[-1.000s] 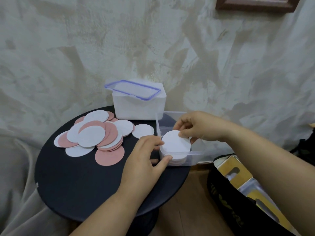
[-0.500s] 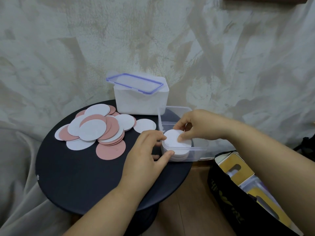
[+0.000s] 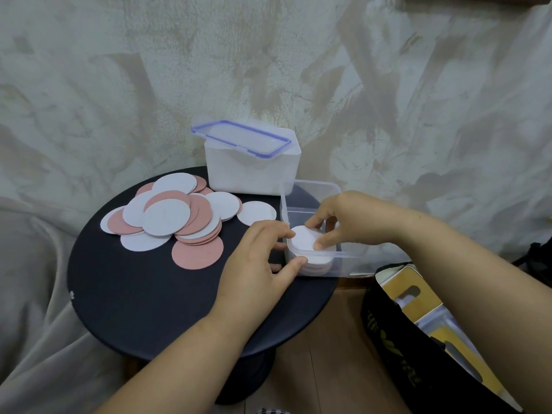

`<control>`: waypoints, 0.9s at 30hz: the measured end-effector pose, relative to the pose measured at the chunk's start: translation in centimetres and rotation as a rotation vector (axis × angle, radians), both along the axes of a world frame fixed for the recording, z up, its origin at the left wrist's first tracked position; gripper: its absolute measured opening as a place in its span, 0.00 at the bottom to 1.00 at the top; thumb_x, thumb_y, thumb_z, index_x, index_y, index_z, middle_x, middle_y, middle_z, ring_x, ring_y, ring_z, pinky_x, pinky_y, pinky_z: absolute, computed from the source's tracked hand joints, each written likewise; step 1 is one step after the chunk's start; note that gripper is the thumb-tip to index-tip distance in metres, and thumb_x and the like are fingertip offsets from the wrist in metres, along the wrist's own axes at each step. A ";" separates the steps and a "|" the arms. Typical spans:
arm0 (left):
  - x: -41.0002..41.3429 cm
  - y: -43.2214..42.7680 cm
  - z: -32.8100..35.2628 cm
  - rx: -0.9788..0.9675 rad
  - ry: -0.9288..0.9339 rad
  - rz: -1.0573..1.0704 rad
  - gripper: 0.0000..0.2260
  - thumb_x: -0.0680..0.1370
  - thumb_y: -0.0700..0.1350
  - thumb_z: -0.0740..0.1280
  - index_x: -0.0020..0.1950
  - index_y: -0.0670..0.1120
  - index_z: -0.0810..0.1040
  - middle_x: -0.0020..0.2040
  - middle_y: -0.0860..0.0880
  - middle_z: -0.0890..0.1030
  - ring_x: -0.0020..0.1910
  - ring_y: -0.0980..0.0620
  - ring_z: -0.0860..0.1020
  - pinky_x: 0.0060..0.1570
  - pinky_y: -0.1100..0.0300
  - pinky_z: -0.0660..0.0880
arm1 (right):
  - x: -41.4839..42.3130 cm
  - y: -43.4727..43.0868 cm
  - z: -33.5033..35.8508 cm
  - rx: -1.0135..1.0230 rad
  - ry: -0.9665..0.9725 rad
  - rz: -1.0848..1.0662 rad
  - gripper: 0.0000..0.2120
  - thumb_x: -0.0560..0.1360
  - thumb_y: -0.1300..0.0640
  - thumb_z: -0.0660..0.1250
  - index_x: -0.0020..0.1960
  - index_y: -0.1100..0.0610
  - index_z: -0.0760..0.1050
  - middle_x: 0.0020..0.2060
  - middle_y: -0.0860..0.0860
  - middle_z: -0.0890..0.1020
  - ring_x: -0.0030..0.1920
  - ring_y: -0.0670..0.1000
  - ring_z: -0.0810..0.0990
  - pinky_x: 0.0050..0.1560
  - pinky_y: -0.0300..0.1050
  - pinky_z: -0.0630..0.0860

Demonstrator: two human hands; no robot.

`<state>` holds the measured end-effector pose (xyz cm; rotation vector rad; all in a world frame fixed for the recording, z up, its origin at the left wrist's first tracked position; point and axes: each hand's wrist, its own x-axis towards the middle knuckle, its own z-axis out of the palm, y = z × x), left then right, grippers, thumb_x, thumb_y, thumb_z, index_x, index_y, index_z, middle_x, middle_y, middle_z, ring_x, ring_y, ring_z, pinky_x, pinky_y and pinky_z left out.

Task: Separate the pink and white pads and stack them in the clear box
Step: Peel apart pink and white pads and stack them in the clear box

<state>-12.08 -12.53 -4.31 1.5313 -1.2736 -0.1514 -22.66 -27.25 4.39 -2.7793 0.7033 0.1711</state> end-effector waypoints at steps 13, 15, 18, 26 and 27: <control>4.8 5.1 0.0 0.116 -0.227 0.247 0.14 0.72 0.54 0.63 0.54 0.52 0.79 0.57 0.58 0.77 0.57 0.60 0.74 0.53 0.65 0.70 | 1.7 3.8 1.8 -0.022 -0.447 0.047 0.12 0.74 0.53 0.67 0.58 0.50 0.78 0.56 0.46 0.79 0.55 0.45 0.76 0.58 0.43 0.73; 6.5 6.3 -0.2 0.196 -0.282 0.315 0.11 0.73 0.49 0.68 0.55 0.51 0.80 0.60 0.55 0.77 0.60 0.54 0.74 0.54 0.63 0.67 | 3.3 5.1 1.4 0.017 -0.487 0.099 0.11 0.75 0.54 0.67 0.57 0.51 0.79 0.54 0.47 0.79 0.52 0.45 0.76 0.56 0.40 0.73; 8.3 7.9 -0.6 0.253 -0.398 0.333 0.13 0.73 0.47 0.68 0.57 0.48 0.79 0.62 0.51 0.76 0.63 0.50 0.72 0.57 0.62 0.65 | 6.3 6.9 0.0 0.045 -0.455 0.166 0.12 0.76 0.53 0.65 0.59 0.51 0.77 0.57 0.48 0.78 0.55 0.45 0.75 0.57 0.39 0.72; 12.2 7.8 0.0 0.547 -0.406 0.399 0.26 0.79 0.56 0.57 0.75 0.48 0.58 0.77 0.48 0.53 0.76 0.47 0.48 0.71 0.54 0.50 | 13.5 8.6 -5.7 0.051 -0.241 0.063 0.28 0.78 0.47 0.59 0.75 0.53 0.56 0.76 0.51 0.52 0.75 0.49 0.49 0.73 0.45 0.49; 12.6 7.5 0.3 0.597 -0.412 0.386 0.26 0.80 0.56 0.56 0.75 0.49 0.55 0.77 0.49 0.50 0.76 0.49 0.46 0.71 0.55 0.49 | 13.7 8.6 -6.3 0.037 -0.233 0.053 0.29 0.78 0.46 0.58 0.75 0.53 0.54 0.76 0.51 0.51 0.75 0.49 0.48 0.72 0.45 0.48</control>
